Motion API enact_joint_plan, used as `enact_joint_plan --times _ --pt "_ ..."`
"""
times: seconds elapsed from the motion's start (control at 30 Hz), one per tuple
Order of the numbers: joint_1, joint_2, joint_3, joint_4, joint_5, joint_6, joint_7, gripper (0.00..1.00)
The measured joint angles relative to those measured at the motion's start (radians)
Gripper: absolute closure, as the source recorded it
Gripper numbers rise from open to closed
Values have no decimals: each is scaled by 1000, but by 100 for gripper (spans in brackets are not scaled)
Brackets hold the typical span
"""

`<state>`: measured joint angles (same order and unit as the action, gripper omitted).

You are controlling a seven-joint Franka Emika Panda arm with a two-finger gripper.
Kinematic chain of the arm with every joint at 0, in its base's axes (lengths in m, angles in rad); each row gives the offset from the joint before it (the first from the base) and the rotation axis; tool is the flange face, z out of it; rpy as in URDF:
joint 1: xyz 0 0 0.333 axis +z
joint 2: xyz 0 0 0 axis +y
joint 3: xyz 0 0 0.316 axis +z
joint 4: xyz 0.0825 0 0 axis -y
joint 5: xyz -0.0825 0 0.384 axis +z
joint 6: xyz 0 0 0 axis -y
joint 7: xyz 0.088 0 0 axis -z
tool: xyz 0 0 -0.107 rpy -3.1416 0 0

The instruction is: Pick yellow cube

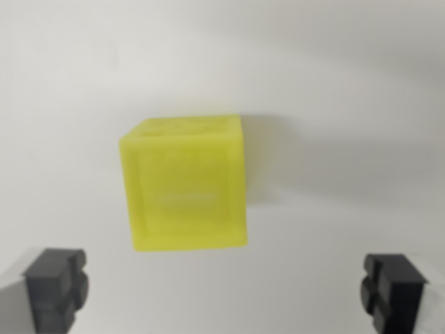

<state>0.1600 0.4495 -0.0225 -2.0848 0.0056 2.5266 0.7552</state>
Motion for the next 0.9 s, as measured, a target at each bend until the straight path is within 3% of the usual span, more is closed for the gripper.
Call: enact_joint_plan --times 0.9 --pt "30 99 0 20 15 84 -11 0"
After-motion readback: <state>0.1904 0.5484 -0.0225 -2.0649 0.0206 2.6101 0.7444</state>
